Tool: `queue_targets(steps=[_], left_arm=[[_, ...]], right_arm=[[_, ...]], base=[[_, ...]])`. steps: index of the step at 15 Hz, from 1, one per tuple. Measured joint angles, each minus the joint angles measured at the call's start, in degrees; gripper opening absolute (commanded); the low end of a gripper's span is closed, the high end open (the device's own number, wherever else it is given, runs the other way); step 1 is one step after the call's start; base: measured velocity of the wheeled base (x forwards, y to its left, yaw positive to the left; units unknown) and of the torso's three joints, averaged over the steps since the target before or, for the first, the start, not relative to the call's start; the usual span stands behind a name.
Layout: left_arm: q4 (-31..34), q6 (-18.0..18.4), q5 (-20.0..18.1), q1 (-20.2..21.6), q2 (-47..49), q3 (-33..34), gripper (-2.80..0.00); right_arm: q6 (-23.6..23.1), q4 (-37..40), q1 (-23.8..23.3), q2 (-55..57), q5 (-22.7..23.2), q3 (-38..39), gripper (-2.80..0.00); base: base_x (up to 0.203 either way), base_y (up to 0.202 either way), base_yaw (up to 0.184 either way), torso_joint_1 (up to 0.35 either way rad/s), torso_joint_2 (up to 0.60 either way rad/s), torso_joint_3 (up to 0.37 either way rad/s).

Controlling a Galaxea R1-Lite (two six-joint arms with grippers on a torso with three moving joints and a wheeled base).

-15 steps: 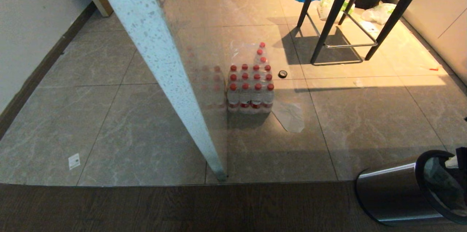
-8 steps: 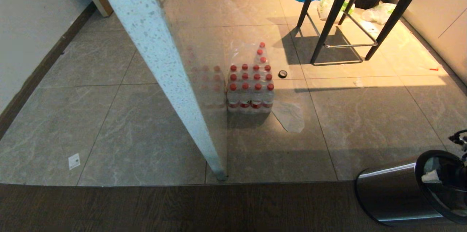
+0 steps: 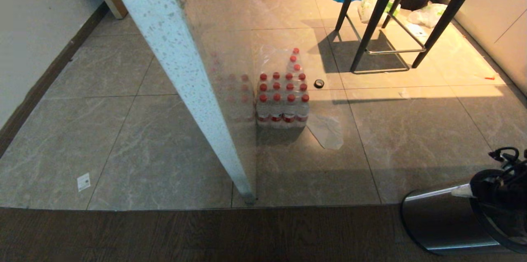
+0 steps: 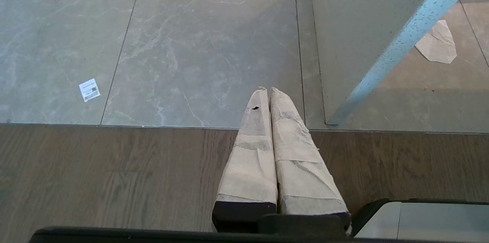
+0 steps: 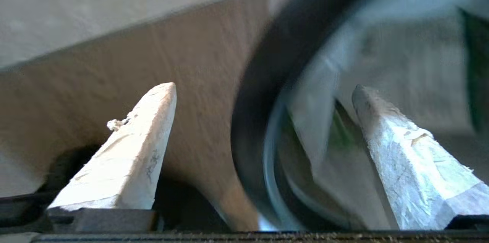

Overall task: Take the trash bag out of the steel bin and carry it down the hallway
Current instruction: Place the outer trash can on the ground

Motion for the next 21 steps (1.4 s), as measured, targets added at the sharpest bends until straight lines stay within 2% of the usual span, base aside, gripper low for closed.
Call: queue_targets(steps=[3,8,12,16,21], left_arm=[[0.0,0.0,0.0,0.0,0.0,0.0,-2.8],[0.0,0.0,0.0,0.0,0.0,0.0,-2.8],[0.0,0.0,0.0,0.0,0.0,0.0,-2.8],[0.0,0.0,0.0,0.0,0.0,0.0,-2.8],[0.0,0.0,0.0,0.0,0.0,0.0,-2.8]], right_arm=[[-0.5,-2.2,-0.1,3.4,6.6,-1.3,0.0],[-0.6,3.1,-0.2,1.1,8.3,-0.9,0.0],[-1.9,6.3,-0.3,-2.2,7.5,1.4,0.0],[-9.2,7.6,-0.1,0.0,2.5,1.3,0.0],[-9.9,5.4,0.0,5.1,1.4,-0.7,0.0]], base=[[0.0,0.0,0.0,0.0,0.0,0.0],[0.0,0.0,0.0,0.0,0.0,0.0],[0.0,0.0,0.0,0.0,0.0,0.0],[0.0,0.0,0.0,0.0,0.0,0.0],[0.0,0.0,0.0,0.0,0.0,0.0]])
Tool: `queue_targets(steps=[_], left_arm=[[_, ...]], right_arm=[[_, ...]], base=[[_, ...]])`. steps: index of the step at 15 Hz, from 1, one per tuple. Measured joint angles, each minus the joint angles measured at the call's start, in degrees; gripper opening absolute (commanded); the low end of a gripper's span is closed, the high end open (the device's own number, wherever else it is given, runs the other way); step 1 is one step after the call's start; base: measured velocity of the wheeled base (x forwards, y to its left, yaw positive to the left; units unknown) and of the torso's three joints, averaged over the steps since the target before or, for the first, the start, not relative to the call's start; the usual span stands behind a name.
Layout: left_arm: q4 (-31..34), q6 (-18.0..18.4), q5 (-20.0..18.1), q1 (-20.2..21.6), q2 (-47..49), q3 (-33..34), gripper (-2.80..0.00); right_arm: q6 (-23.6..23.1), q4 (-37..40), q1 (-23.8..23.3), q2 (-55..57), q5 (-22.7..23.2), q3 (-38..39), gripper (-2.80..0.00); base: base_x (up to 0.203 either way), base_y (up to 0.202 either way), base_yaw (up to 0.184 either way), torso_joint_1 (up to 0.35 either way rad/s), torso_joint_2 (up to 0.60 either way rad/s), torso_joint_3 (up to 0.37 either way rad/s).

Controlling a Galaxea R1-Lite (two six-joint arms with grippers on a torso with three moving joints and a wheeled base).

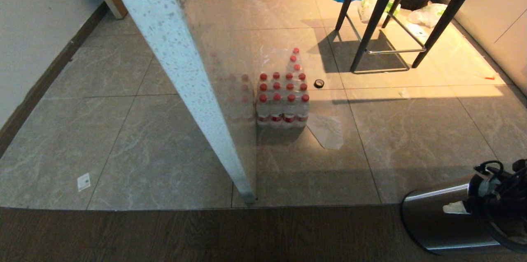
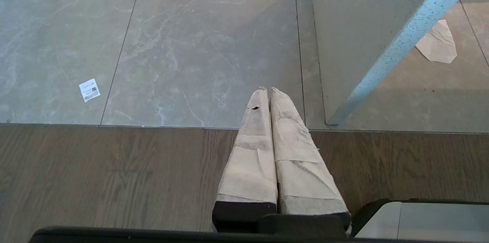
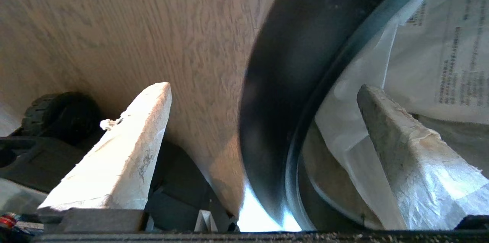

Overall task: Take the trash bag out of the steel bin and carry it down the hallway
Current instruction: Place the outer trash can on the ground

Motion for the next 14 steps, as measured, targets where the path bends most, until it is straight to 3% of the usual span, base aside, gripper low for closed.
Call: queue_targets(steps=[2,3,9,14], left_arm=[[0.0,0.0,0.0,0.0,0.0,0.0,-2.8],[0.0,0.0,0.0,0.0,0.0,0.0,-2.8],[0.0,0.0,0.0,0.0,0.0,0.0,-2.8],[0.0,0.0,0.0,0.0,0.0,0.0,-2.8]], right_arm=[[0.1,0.0,0.1,1.0,0.1,-0.1,0.0],[0.0,0.0,0.1,1.2,0.2,-0.1,-2.8],[-1.6,-2.6,0.4,1.7,0.3,-0.9,-2.8],[-7.9,-1.6,-1.5,1.5,1.6,-1.9,-2.8]], base=[[0.0,0.0,0.0,0.0,0.0,0.0],[0.0,0.0,0.0,0.0,0.0,0.0],[0.0,0.0,0.0,0.0,0.0,0.0],[0.0,0.0,0.0,0.0,0.0,0.0]])
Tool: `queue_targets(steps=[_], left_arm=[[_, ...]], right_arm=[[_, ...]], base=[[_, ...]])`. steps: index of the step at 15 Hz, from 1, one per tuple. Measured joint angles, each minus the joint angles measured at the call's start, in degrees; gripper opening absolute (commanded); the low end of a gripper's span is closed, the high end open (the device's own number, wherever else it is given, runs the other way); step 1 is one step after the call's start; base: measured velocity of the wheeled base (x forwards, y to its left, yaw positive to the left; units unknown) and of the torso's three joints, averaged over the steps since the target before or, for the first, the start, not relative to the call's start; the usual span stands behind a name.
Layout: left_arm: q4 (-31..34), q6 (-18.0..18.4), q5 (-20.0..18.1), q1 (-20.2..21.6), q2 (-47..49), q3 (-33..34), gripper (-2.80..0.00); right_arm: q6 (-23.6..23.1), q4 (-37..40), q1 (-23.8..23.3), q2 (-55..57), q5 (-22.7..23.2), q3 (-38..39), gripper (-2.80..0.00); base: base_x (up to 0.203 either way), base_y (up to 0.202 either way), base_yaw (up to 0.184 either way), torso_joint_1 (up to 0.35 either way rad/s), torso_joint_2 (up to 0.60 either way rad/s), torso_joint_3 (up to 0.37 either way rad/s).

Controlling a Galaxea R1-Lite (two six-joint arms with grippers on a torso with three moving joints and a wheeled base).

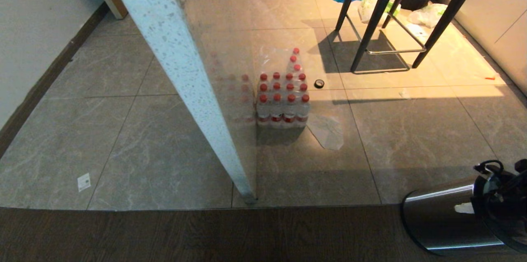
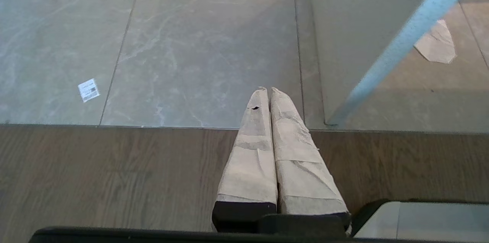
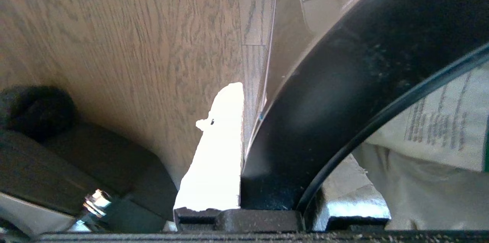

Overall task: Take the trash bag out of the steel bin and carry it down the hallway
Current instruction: Place the outer trash can on the ground

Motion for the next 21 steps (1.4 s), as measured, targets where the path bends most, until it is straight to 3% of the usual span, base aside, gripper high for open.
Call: queue_targets(steps=[9,14,21], left_arm=[[0.0,0.0,0.0,0.0,0.0,0.0,-2.8],[0.0,0.0,0.0,0.0,0.0,0.0,-2.8],[0.0,0.0,0.0,0.0,0.0,0.0,-2.8]], right_arm=[[-8.1,10.4,-6.8,-1.8,1.9,-7.3,-2.8],[-14.7,18.3,-9.8,-8.4,5.9,-6.6,-2.8],[-23.3,32.9,-14.8,-19.6,7.0,-8.5,-2.8]], base=[[0.0,0.0,0.0,0.0,0.0,0.0],[0.0,0.0,0.0,0.0,0.0,0.0],[0.0,0.0,0.0,0.0,0.0,0.0]])
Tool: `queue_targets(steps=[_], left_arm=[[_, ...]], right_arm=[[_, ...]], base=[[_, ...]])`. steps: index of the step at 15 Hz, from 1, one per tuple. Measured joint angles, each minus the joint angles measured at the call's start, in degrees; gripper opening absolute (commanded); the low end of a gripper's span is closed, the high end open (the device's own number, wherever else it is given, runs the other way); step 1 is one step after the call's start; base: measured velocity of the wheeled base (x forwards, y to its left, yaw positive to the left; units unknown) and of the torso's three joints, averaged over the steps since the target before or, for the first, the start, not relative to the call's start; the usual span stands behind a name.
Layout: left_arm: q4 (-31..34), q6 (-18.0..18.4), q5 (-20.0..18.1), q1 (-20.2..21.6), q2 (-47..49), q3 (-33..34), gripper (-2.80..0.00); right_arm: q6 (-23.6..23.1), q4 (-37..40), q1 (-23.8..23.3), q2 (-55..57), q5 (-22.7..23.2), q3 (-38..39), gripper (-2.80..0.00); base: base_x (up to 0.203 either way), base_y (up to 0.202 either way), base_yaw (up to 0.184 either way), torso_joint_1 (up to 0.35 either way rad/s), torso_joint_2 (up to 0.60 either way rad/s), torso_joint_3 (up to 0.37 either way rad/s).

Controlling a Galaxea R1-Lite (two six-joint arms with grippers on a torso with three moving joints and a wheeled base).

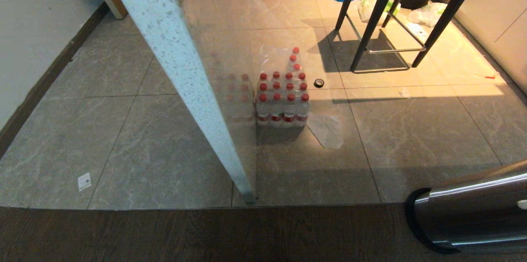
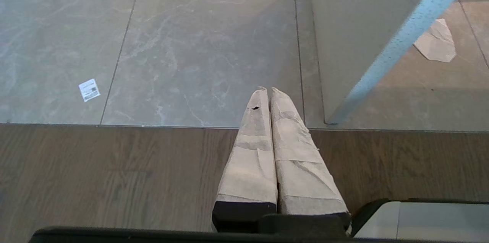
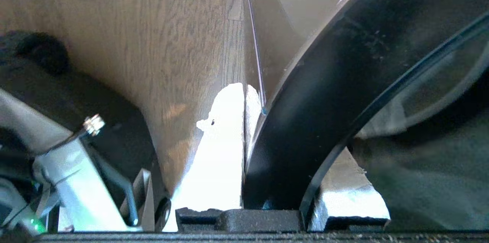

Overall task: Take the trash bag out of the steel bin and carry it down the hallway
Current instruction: Place the outer trash can on the ground

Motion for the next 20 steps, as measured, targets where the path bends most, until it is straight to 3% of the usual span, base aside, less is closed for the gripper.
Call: queue_targets(steps=[4,11,15,20], left_arm=[[0.0,0.0,0.0,0.0,0.0,0.0,-2.8],[0.0,0.0,0.0,0.0,0.0,0.0,-2.8],[0.0,0.0,0.0,0.0,0.0,0.0,-2.8],[0.0,0.0,0.0,0.0,0.0,0.0,-2.8]], right_arm=[[-5.0,11.7,-2.5,-8.4,3.6,-2.5,-2.8],[-9.5,22.1,-5.2,-20.3,7.3,-5.5,-2.8],[-15.9,31.7,-5.2,-24.3,9.0,-11.3,-2.8],[-17.8,35.6,-5.7,-27.8,8.8,-15.3,-2.8]], base=[[0.0,0.0,0.0,0.0,0.0,0.0],[0.0,0.0,0.0,0.0,0.0,0.0],[0.0,0.0,0.0,0.0,0.0,0.0],[0.0,0.0,0.0,0.0,0.0,0.0]])
